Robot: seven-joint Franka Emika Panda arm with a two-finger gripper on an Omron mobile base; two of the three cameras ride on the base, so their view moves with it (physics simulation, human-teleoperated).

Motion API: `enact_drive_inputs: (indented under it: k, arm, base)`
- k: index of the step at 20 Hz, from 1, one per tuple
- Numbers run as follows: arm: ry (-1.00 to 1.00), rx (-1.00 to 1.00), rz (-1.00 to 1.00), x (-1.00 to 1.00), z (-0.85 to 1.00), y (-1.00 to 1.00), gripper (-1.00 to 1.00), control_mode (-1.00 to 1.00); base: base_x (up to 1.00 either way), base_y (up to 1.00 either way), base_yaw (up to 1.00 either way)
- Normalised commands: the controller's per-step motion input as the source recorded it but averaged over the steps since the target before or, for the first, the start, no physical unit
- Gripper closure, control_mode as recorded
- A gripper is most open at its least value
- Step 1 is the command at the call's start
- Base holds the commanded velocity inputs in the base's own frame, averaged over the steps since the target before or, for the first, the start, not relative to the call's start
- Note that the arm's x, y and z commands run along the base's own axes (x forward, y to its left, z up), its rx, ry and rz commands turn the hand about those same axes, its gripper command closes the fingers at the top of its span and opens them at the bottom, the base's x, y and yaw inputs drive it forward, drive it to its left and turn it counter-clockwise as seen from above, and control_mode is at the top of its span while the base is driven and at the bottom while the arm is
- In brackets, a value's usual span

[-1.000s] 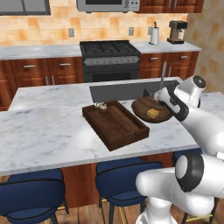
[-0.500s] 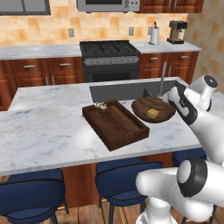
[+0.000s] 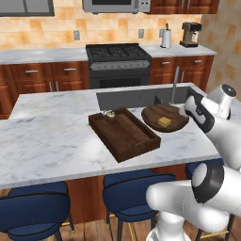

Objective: Place the bowl with cake and the cupcake onto the tray.

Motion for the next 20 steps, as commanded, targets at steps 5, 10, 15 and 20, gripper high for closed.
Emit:
enact_drive_inputs:
  k: [5, 10, 15, 20]
  arm:
    - [0.06, 0.0, 0.0, 0.14, -0.24, -0.2, -1.0, -1.0]
    - [0.03, 0.02, 0.0, 0.41, -0.05, -0.02, -1.0, -1.0]
    - [0.04, 0.03, 0.0, 0.39, -0.18, 0.0, -1.0, -1.0]
    - [0.06, 0.05, 0.01, 0.14, -0.41, 0.0, -1.0, -1.0]
  base:
    - [0.0, 0.0, 0.0]
    - [0.0, 0.0, 0.0]
    - [0.0, 0.0, 0.0]
    - [0.0, 0.0, 0.0]
